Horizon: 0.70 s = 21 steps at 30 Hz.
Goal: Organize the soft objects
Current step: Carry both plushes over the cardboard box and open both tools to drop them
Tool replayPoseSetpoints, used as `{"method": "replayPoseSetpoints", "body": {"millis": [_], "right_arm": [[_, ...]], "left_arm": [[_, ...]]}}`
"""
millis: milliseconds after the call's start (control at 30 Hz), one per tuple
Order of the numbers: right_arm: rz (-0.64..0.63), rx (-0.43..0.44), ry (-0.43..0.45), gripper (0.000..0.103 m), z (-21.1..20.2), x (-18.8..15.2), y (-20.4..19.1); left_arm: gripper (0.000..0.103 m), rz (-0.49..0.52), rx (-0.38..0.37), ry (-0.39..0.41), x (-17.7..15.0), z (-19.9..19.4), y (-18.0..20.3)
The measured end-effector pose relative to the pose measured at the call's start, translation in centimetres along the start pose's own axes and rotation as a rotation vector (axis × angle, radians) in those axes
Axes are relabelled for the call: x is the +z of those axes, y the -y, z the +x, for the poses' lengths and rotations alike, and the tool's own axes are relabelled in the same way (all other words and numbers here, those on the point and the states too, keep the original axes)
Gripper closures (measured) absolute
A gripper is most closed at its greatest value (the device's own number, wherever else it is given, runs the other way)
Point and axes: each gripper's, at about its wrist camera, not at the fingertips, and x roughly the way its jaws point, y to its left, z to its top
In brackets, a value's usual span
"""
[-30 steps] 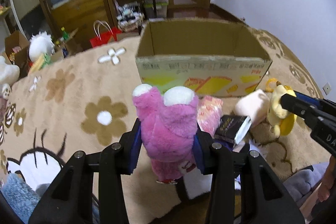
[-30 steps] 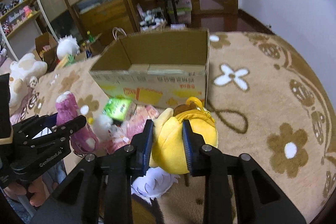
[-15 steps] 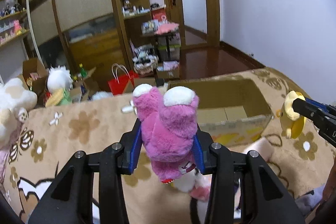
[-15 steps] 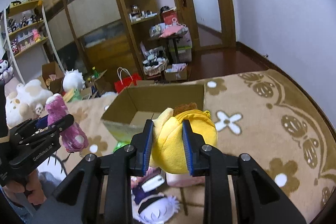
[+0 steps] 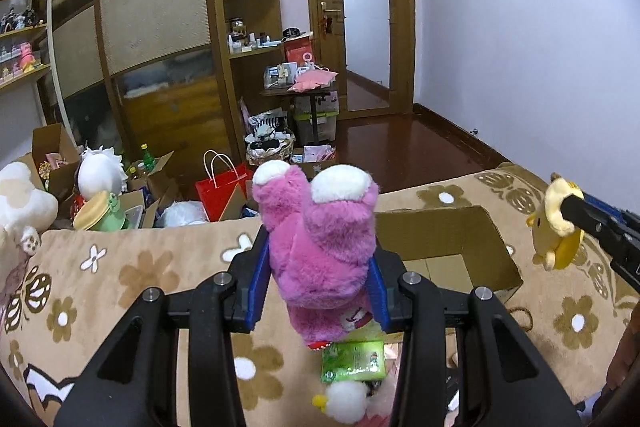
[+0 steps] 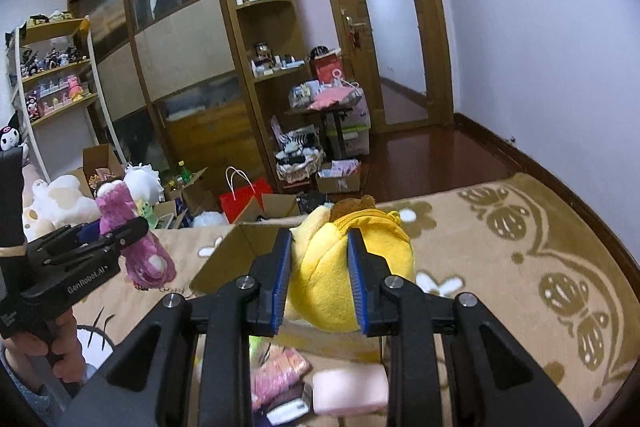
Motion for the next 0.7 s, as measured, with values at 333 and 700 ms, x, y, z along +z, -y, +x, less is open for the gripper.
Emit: {"method": "replayPoseSetpoints", "body": {"millis": [333,700], "right_arm": [[-0.035,0.045,0.019,0.075,3.0,1.4,-0.3],[0.001,0.093,-0.045,0.074,7.3,0.3,0.4]], "left_arm": [[0.063,-0.011,-0.047,-0.006,1.2,3.0,0.9],[0.062,-0.046,-0.095,-0.085,0.5,7.9,0.7]]}}
